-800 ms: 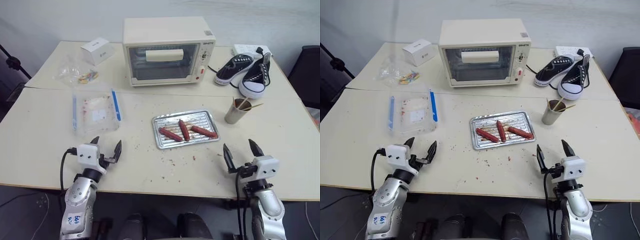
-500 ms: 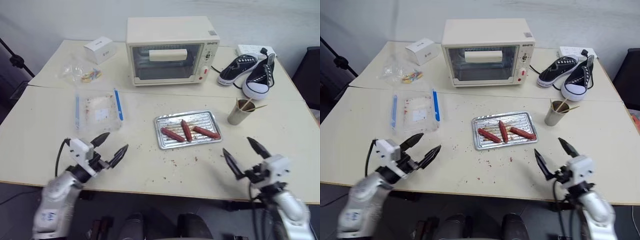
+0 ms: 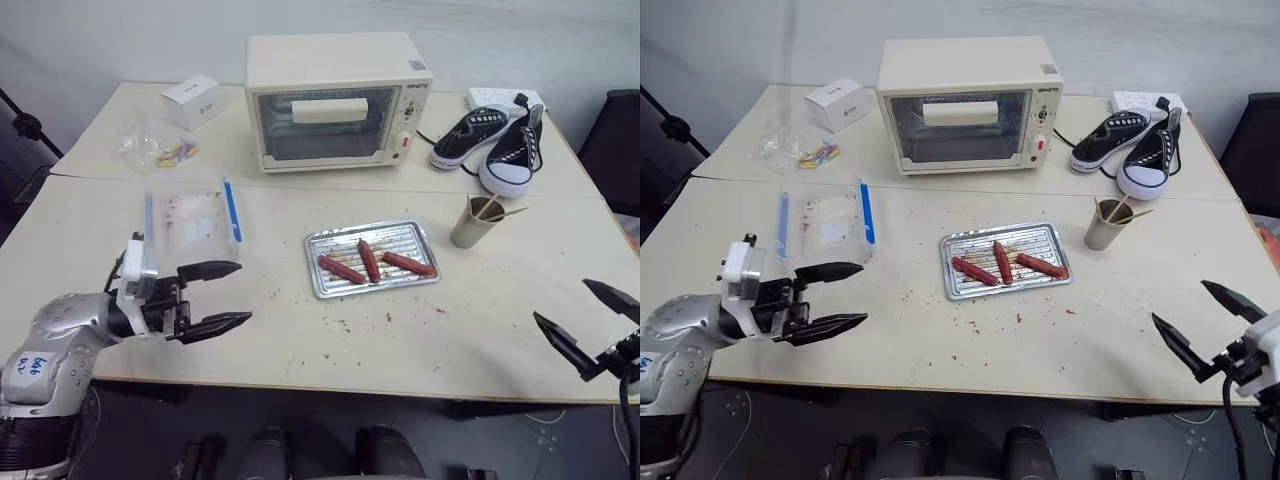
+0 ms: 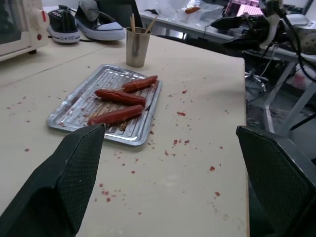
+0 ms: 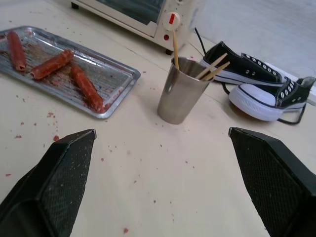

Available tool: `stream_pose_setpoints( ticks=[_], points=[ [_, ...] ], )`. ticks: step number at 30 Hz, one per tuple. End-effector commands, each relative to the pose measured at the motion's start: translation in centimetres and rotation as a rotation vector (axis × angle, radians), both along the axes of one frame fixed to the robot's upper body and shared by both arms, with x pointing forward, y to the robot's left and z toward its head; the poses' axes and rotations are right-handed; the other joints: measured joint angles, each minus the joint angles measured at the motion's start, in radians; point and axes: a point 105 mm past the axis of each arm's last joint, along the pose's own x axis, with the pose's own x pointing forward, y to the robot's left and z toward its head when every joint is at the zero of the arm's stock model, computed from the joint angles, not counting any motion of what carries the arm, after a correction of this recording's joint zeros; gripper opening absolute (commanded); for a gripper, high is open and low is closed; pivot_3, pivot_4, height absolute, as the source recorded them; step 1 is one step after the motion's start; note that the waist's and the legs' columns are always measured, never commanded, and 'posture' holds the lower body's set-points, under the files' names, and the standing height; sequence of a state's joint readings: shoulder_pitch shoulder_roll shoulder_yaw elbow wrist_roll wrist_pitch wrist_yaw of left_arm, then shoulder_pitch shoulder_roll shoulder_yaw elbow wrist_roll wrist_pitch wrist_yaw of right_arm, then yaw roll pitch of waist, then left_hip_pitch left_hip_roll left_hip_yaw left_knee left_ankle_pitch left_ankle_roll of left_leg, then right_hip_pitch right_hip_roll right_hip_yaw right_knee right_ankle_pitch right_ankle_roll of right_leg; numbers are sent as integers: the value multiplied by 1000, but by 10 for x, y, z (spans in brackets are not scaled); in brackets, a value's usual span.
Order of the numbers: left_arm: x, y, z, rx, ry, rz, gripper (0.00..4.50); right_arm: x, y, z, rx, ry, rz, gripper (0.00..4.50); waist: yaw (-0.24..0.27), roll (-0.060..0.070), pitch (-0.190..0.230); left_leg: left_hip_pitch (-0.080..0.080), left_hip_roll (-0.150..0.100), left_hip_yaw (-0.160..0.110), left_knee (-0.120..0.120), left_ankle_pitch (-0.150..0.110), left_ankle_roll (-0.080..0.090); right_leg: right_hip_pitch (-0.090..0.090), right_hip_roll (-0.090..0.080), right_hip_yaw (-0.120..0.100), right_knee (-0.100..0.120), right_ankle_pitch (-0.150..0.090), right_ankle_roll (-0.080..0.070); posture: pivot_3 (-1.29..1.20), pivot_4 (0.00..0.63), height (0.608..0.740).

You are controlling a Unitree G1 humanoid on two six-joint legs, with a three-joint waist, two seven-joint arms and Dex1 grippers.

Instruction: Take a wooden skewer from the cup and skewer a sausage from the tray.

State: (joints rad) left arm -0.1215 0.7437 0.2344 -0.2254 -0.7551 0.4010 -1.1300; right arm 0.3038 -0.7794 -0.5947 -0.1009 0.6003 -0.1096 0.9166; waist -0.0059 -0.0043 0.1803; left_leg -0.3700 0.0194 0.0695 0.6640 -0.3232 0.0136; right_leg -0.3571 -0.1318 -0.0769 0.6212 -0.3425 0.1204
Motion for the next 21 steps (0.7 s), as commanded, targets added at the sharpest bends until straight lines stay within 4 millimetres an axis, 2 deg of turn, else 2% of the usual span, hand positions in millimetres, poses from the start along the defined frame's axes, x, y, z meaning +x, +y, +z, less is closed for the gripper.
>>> stream_pose_setpoints(
  ticks=[1,3,7,9,12,15,17,21],
  points=[
    [2,-10,17,-57,-57,-11,4492,20,9,39,-43,28,108,4500,-1,3,2,0,-1,1,1,0,1,0,0,0,1,0,1,0,150,740],
    [6,-13,18,-62,-69,-5,4492,35,16,48,-94,88,143,4500,3,3,2,0,-2,0,1,1,2,0,-1,0,1,1,1,0,150,740],
    [10,-23,18,-81,-79,-3,4492,77,39,74,-173,180,162,4500,0,4,3,-1,0,-1,1,1,1,-2,-1,-1,1,1,1,0,150,740],
    [11,-27,18,-88,-81,-6,4492,89,43,78,-193,204,162,4500,2,4,3,-2,0,-1,1,2,0,-3,0,-1,1,1,1,0,150,740],
    [11,-32,18,-100,-94,-4,4492,113,59,89,-192,208,187,4500,3,3,3,-6,-1,-2,1,2,0,-4,1,-3,1,0,1,0,150,740],
    [12,-34,20,-122,-100,7,4492,133,65,87,-211,251,161,4500,3,3,4,-7,-3,-1,2,2,1,-4,1,-7,1,1,2,0,150,740],
    [12,-36,20,-125,-102,9,4492,140,65,82,-242,284,138,4500,7,3,4,-8,-3,-2,2,2,1,-4,1,-11,0,2,3,0,150,740],
    [11,-37,19,-128,-111,18,4492,154,69,86,-251,294,108,4500,4,3,4,-10,-4,-3,3,2,2,-4,0,-13,0,2,4,0,150,740]
  ],
)
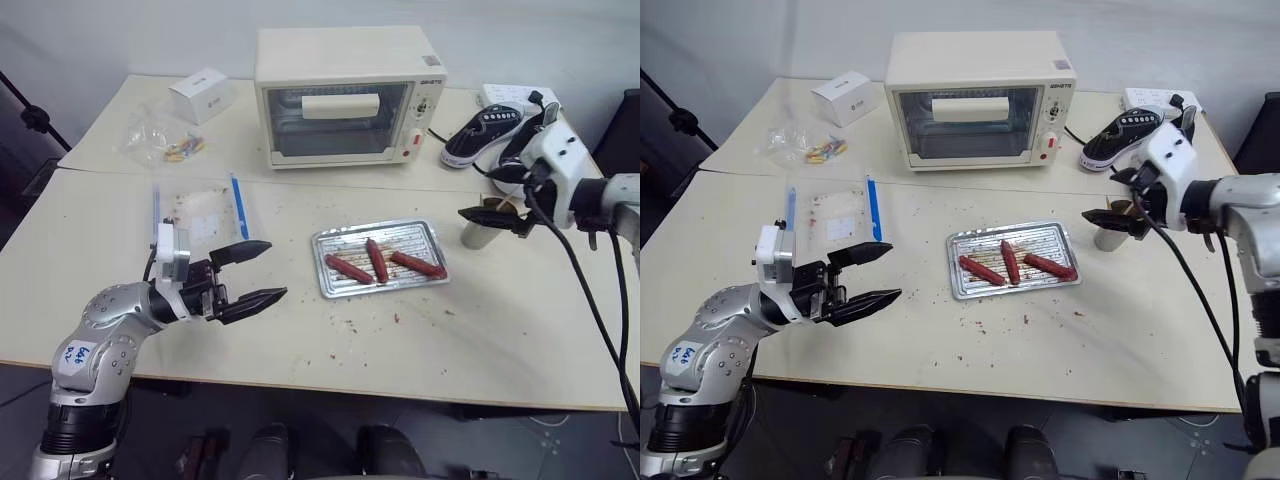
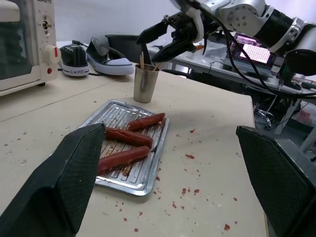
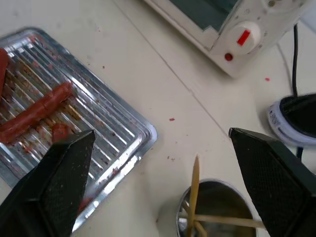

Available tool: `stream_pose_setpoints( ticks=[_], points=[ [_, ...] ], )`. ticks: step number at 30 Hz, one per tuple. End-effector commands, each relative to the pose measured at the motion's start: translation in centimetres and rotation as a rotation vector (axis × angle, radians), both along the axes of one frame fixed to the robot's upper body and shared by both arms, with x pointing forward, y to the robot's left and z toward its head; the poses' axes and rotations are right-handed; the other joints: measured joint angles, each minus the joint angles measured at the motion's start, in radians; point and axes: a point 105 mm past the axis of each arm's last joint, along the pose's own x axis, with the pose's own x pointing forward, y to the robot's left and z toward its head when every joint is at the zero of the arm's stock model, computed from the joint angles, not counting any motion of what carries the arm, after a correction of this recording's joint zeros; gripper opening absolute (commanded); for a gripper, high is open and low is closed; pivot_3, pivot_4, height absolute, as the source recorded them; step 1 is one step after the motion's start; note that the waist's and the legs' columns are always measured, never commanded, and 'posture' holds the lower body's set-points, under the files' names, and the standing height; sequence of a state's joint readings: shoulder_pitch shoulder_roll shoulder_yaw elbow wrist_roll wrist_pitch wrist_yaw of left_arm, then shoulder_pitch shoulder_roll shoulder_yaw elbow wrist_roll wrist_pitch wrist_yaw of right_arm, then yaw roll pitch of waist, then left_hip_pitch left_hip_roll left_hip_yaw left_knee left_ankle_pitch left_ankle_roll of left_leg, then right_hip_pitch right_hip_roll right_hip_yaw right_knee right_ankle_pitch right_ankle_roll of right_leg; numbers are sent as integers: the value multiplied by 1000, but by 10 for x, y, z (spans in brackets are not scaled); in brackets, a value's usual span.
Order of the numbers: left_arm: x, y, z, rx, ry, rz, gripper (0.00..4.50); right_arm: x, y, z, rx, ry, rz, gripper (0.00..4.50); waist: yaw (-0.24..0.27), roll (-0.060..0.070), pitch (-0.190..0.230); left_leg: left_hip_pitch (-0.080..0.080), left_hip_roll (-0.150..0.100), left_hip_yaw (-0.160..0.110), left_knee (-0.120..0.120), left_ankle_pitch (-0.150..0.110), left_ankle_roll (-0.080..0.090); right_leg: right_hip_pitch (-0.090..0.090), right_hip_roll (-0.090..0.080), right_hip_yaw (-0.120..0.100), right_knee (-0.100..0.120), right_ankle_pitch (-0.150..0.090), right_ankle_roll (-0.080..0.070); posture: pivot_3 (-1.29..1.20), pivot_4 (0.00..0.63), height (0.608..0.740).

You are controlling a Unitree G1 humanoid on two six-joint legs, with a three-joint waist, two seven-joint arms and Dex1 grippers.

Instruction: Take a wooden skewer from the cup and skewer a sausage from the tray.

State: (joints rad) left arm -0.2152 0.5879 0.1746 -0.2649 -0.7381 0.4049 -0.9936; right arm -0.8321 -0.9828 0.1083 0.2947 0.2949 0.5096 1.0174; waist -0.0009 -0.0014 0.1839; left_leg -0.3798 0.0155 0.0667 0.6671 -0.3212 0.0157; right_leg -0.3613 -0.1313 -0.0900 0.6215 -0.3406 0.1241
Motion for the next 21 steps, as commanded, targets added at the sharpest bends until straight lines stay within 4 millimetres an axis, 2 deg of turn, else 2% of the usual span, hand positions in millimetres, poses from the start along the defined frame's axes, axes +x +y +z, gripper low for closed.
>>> stream_pose_setpoints(
  ticks=[1,4,6,8,18,21],
  points=[
    [-5,-3,6,0,-46,3,4492,7,-2,15,-18,-34,-32,4500,-1,0,0,0,0,0,0,0,0,0,0,0,0,0,0,0,150,740],
    [-6,-2,4,-3,-46,13,4492,10,-2,13,-24,-28,-32,4500,-2,0,0,0,0,0,0,0,0,-1,1,-1,0,0,0,0,150,740],
    [-7,-3,3,-4,-45,16,4500,11,0,13,-12,-30,-24,4119,-2,0,0,0,0,0,0,0,0,0,1,-1,0,0,0,0,150,740],
    [-8,-3,2,-5,-46,20,4500,12,0,12,-14,-26,-20,3629,-2,0,0,0,0,0,0,0,0,0,1,-1,1,0,0,0,150,740],
    [-8,-3,3,-4,-63,31,4500,15,-5,7,-31,-25,-37,154,-2,0,0,0,0,0,0,0,0,0,1,-1,1,0,0,0,150,740],
    [-6,-5,8,-13,-93,38,4500,15,-9,10,-39,-33,-48,69,-2,0,0,0,0,-1,0,0,0,0,1,-1,1,0,0,0,150,740]
  ],
)
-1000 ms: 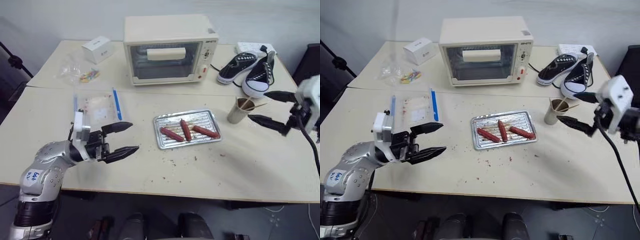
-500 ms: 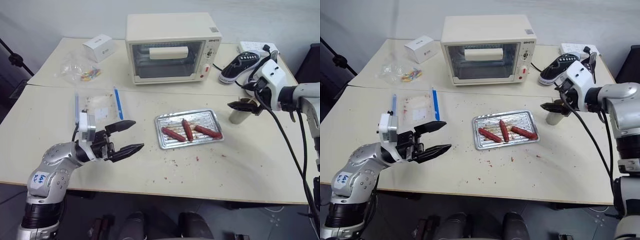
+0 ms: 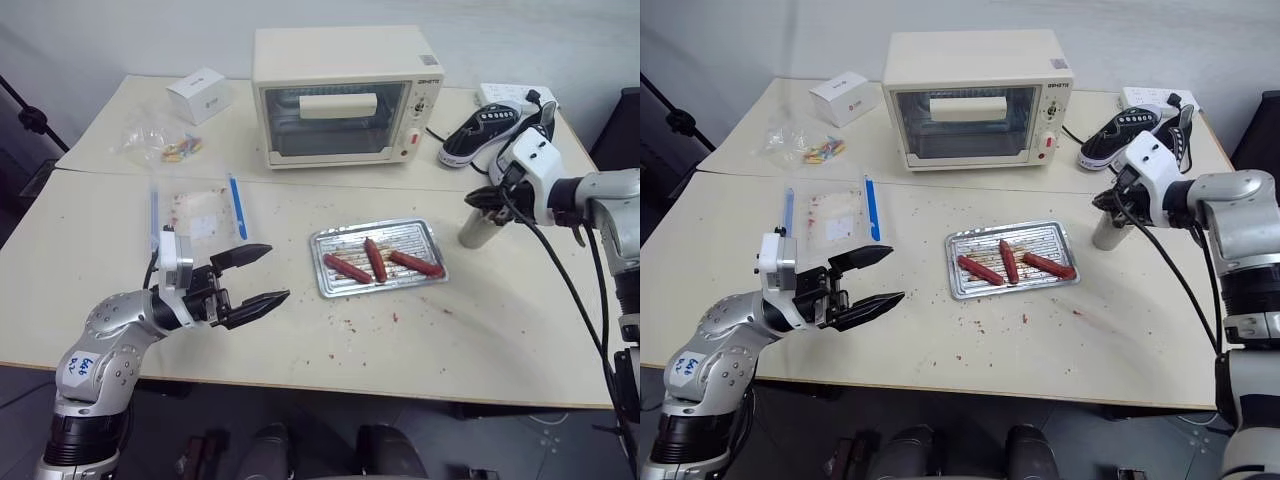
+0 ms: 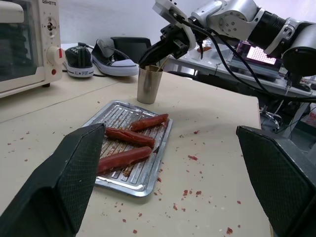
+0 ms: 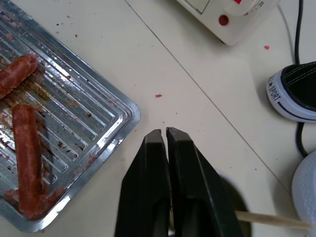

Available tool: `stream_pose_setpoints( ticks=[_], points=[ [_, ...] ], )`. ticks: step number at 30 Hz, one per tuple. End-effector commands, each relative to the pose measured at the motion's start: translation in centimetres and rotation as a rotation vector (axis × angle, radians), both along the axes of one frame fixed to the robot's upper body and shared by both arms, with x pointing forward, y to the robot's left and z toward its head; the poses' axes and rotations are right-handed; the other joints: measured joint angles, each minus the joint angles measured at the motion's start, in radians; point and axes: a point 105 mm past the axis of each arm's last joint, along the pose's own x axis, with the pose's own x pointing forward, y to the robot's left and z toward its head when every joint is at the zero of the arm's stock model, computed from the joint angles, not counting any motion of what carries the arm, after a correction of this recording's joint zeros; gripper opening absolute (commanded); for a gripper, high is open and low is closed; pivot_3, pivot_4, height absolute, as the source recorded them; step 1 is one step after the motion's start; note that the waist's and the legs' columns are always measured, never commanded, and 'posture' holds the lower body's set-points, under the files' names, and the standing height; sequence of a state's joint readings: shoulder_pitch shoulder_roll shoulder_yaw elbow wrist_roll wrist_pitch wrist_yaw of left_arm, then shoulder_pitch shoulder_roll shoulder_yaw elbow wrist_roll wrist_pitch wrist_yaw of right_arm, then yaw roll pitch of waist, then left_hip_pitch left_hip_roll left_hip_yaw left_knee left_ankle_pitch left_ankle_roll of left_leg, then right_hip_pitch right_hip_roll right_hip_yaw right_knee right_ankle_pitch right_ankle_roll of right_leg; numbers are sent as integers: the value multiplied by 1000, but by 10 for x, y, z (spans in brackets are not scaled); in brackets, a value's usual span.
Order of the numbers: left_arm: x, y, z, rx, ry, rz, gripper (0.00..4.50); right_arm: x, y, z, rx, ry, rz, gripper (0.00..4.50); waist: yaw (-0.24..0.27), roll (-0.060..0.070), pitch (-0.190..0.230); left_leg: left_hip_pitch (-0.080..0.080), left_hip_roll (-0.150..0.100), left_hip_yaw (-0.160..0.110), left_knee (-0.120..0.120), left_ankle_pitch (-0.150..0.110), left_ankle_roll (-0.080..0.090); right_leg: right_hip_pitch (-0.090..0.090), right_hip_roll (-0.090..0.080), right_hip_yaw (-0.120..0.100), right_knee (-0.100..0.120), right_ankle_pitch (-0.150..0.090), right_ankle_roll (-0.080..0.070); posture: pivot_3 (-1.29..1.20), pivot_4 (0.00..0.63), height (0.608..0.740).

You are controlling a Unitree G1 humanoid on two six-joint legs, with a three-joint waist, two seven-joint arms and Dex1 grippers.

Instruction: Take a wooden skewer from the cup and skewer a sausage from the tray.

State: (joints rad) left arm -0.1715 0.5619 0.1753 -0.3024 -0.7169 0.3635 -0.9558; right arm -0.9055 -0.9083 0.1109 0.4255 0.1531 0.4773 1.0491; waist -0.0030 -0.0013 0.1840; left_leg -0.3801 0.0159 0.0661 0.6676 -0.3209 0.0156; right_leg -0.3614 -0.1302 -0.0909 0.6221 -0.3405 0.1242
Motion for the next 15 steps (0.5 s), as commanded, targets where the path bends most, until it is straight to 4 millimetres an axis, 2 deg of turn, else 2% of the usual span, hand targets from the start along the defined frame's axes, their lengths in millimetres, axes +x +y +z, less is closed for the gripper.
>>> stream_pose_setpoints(
  ticks=[1,7,11,15],
  points=[
    [-2,-4,12,-7,-71,-4,4500,-1,-6,19,-10,-55,-8,69,0,0,0,0,0,0,0,0,0,0,0,0,0,0,0,0,150,740],
    [0,-6,13,-11,-75,-17,4500,-9,-6,52,64,-84,33,69,-1,0,0,0,0,0,0,0,0,0,0,0,0,0,0,0,150,740],
    [2,-6,13,-21,-75,-26,4500,-25,-6,84,109,-111,120,69,0,1,1,0,0,0,-1,0,0,0,0,0,0,0,0,0,150,740],
    [-4,-12,12,-38,-22,-110,4500,-40,-5,127,153,-207,182,69,0,1,1,0,0,0,0,0,0,0,0,0,0,0,0,0,150,740]
  ],
)
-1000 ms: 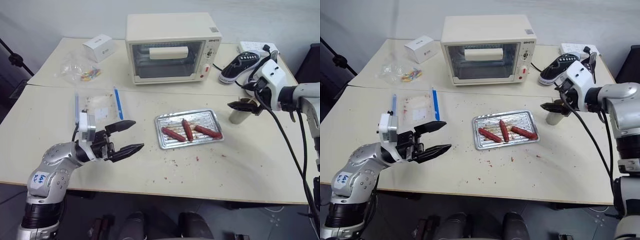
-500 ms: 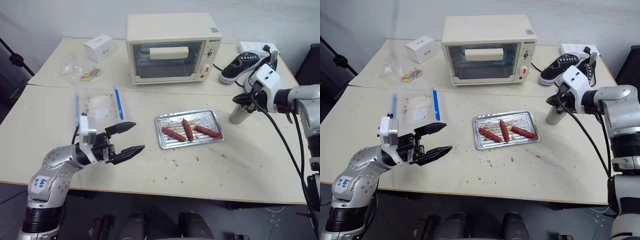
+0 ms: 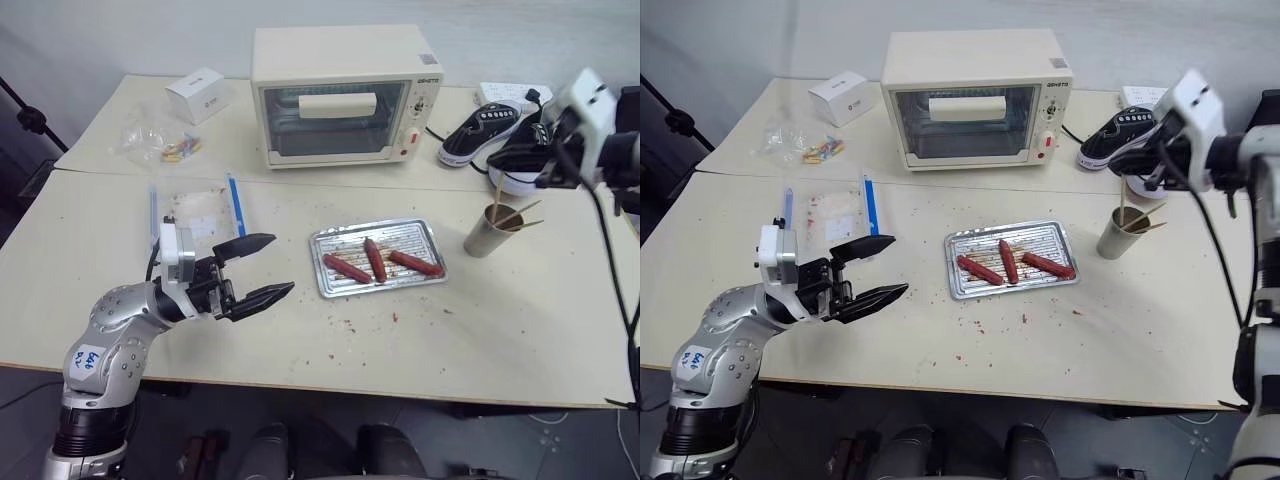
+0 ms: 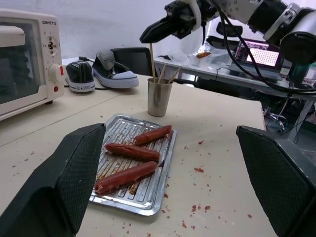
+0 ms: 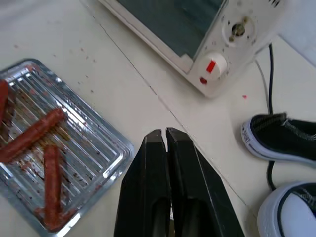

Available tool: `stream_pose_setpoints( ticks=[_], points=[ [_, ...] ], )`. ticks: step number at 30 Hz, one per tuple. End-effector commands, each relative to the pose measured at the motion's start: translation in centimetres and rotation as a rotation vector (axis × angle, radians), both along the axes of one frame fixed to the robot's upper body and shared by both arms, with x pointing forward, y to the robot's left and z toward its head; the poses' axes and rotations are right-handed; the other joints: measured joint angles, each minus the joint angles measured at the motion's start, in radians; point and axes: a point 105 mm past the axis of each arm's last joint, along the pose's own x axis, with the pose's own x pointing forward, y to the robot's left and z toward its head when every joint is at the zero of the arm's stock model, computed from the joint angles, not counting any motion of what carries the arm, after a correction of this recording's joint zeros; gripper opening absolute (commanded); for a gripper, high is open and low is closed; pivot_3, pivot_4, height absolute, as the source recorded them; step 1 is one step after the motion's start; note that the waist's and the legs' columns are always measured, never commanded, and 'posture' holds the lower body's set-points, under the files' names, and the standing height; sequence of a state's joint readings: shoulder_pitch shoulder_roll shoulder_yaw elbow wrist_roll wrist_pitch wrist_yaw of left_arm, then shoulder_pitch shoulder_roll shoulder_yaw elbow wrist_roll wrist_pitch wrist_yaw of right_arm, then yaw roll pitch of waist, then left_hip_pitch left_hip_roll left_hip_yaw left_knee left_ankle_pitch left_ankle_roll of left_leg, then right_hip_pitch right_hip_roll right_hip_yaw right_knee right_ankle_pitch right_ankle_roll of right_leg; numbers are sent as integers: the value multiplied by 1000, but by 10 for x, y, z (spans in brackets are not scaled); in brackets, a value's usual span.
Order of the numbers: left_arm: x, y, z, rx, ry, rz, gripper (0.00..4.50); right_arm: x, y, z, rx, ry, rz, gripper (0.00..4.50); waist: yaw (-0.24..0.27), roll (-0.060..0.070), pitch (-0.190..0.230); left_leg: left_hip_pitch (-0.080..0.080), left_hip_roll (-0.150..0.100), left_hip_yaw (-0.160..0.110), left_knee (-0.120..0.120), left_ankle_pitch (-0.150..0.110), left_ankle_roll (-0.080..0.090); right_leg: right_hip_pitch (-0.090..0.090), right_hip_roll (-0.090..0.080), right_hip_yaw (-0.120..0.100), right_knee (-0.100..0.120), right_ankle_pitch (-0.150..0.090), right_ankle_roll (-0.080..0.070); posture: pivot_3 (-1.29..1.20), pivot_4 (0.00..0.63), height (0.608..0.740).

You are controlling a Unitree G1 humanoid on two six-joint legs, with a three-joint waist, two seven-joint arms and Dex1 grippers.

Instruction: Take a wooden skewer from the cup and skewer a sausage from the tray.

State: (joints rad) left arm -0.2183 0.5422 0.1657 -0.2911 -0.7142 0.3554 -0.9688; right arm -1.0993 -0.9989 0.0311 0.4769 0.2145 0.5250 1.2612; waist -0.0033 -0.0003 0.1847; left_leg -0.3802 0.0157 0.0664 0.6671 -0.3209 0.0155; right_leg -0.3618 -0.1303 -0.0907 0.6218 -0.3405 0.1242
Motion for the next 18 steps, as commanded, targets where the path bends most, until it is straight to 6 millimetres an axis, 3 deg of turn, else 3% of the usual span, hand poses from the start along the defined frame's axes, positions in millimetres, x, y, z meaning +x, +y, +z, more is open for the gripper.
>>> stream_pose_setpoints(
  ticks=[1,4,9,14,18],
  points=[
    [-7,-8,4,-33,23,-91,4500,-22,3,55,99,-133,90,69,0,1,1,0,0,0,0,0,0,0,0,0,0,0,0,0,150,740],
    [-4,-13,9,-80,14,-100,4500,-30,27,64,292,-118,227,69,0,1,1,0,0,0,0,0,0,0,0,0,0,0,0,0,150,740],
    [5,-27,23,-166,-35,-116,4500,-49,80,46,737,17,520,69,-1,0,1,1,1,-2,1,0,-1,2,1,-1,2,0,0,0,150,740],
    [12,-48,33,-224,-91,-123,4500,-54,107,33,1121,114,615,69,6,1,2,-11,-1,-5,6,2,0,-8,-1,-3,7,0,0,0,150,740],
    [20,-60,44,-289,-148,-76,4500,-61,128,17,1206,199,655,69,5,1,2,-20,-1,-11,13,2,0,-12,-1,-8,7,1,1,0,150,740]
  ],
)
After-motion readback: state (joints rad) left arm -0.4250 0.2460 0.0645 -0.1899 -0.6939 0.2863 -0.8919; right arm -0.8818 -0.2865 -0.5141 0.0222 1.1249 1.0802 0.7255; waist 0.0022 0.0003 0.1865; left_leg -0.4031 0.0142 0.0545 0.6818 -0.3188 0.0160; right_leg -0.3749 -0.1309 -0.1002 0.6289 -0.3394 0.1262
